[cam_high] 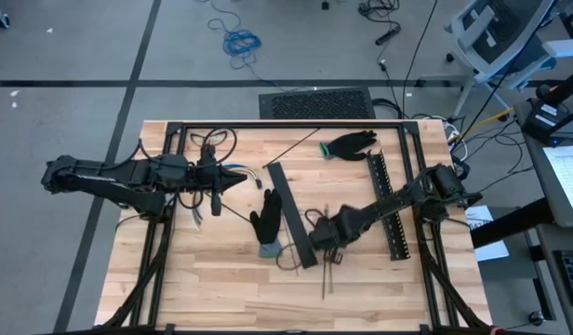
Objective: Ziptie cables
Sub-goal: Wrap the black zip tie on the cable
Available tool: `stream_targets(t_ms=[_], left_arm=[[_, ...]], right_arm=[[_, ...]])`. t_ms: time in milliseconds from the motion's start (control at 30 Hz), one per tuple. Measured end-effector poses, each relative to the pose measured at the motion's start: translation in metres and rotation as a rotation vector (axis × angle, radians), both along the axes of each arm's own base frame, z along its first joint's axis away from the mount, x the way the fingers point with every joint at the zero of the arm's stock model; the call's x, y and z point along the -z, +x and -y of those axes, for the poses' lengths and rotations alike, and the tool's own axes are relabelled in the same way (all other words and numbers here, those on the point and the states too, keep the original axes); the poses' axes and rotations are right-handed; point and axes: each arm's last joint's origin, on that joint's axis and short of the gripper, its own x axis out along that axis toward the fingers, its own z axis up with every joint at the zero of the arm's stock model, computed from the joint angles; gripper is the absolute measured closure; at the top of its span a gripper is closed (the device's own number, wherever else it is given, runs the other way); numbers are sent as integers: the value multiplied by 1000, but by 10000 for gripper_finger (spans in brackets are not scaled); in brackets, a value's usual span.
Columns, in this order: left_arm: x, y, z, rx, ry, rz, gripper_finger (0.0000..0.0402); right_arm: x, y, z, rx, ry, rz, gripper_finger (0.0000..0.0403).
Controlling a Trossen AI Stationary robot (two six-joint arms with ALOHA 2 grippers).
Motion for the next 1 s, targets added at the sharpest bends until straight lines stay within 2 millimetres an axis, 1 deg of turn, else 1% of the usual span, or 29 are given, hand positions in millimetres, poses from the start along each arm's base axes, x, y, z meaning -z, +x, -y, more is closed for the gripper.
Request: stream_targets(t_ms=[67,133,233,333,400,467,500,600,700,733,867,1000], left_arm=[[0,0,0,-1,5,-1,401],[0,0,0,2,22,-4,401],[1,-1,0,3,27,-18,401],[5,-3,-1,-4,51,-65,401],[7,-4,-1,-17,58,-84,401],[7,-4,-2,-25,61,-95,401],[8,-4,-2,-27,66,-95,401],[7,-4,-2,-30,68,-96,401],[8,-4,-2,-30,69,-99,401],[8,-4,-2,-30,69,-99,401],[8,-4,-2,-30,69,-102,401],[9,-5,-2,-30,68,-116,401]], right_arm=[[-7,-5,9,24,-22,-40,403],[-15,-9,14,39,-17,-44,403],[-41,-17,17,68,-15,31,403],[-69,-18,19,151,-21,240,403],[-87,-10,21,206,-3,438,403],[-97,1,23,241,31,594,403],[-97,7,24,257,47,638,403],[-85,30,27,283,132,719,403],[-68,54,25,272,249,783,403],[-60,60,24,278,281,784,403],[-23,72,20,342,316,703,403],[4,77,15,383,346,640,403]])
